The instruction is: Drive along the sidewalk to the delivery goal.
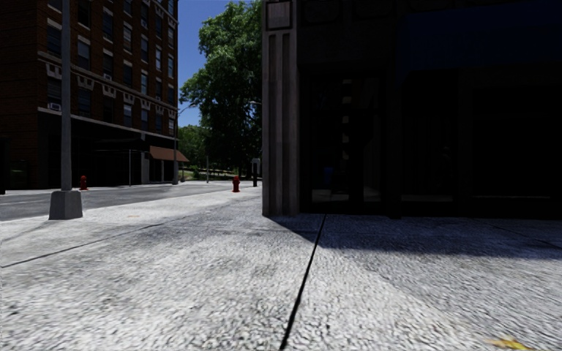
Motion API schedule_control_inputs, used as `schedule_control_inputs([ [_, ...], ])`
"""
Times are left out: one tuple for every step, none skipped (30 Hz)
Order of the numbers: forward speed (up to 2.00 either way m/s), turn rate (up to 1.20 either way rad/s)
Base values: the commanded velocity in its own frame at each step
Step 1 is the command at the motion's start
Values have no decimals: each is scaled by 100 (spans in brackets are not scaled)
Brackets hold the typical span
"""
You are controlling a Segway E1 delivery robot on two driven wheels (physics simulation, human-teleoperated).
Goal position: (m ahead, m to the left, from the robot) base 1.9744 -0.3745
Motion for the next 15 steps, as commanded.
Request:
schedule_control_inputs([
  [200,0],
  [200,0],
  [200,0],
  [200,0],
  [200,0],
  [200,0],
  [200,0],
  [200,0],
  [200,0],
  [196,0],
  [196,0],
  [194,0],
  [193,0],
  [192,0],
  [192,0],
])
